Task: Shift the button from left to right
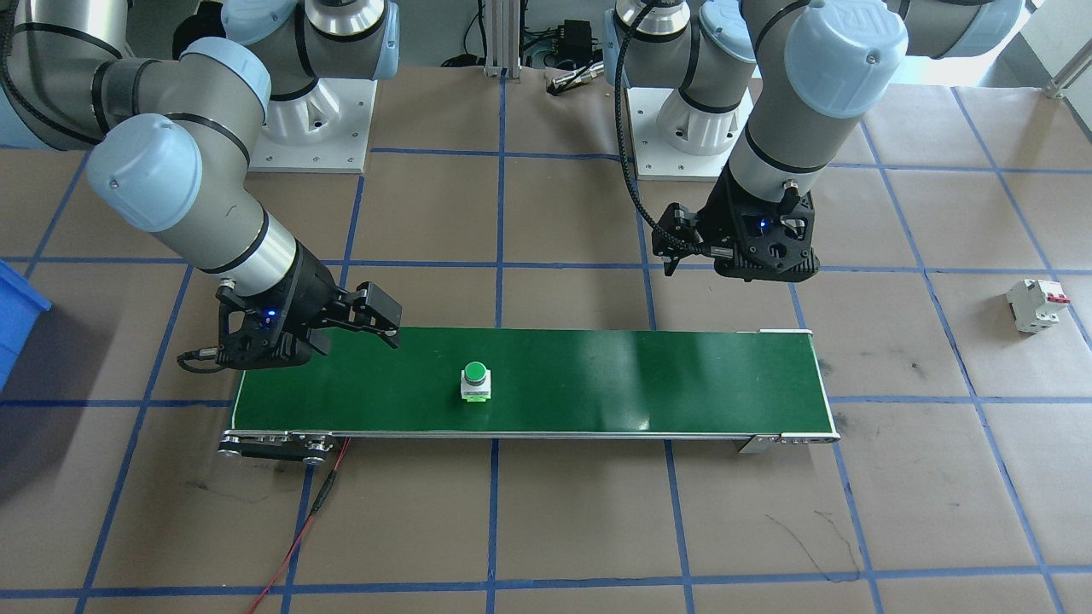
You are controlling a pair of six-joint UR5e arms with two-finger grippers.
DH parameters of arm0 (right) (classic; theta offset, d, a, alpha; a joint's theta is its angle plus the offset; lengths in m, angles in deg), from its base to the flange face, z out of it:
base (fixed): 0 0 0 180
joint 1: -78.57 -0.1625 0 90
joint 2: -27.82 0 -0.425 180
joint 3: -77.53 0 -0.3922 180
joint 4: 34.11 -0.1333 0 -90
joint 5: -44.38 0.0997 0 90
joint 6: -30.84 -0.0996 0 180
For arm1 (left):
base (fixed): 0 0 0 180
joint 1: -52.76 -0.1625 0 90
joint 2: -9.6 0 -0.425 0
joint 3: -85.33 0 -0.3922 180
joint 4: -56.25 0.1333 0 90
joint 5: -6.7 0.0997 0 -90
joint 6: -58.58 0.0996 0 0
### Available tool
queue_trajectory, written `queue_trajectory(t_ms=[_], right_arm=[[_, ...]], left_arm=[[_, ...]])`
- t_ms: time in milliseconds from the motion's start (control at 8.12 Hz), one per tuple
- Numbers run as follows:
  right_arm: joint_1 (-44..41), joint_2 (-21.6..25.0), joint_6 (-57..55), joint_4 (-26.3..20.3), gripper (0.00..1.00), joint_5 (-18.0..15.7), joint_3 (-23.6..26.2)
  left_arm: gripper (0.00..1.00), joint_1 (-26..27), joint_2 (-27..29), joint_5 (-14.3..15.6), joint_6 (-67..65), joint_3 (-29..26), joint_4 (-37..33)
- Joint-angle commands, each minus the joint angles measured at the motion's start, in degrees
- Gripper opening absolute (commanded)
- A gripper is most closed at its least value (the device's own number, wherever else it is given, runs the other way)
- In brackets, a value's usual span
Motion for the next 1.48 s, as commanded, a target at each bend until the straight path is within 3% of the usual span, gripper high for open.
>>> queue_trajectory(t_ms=[0,370,616,862,986,1109,1232,1355], right_arm=[[-3.55,-2.46,-4.0,4.94,1.0,0.05,-0.06],[-4.62,-4.84,-4.1,6.1,1.0,-1.09,-0.06],[-4.62,-7.21,-3.83,6.97,1.0,-3.98,-0.06],[-4.53,-8.36,-2.96,7.86,0.83,-9.67,-0.06],[-4.53,-8.28,-1.21,7.68,0.65,-13.88,-0.06],[-4.44,-7.93,3.16,6.73,0.27,-17.4,-0.06],[-4.09,-7.57,4.33,6.11,0.0,-17.96,-0.23],[-3.13,-7.31,4.78,5.67,0.0,-18.05,-1.54]], left_arm=[[1.0,-0.04,0.13,-0.12,0.0,0.34,-0.04],[1.0,-0.04,1.19,0.4,0.0,-0.01,-0.04],[1.0,0.05,1.19,-0.21,0.0,-0.09,-0.04],[1.0,0.05,1.28,-0.13,0.0,-0.1,-0.04],[1.0,0.05,1.28,-0.13,0.0,-0.18,-0.04],[1.0,0.05,1.28,-0.13,0.08,-0.18,-0.04],[1.0,0.05,1.28,-0.21,0.08,-0.1,-0.04],[1.0,0.05,1.28,-0.21,0.08,-0.09,-0.04]])
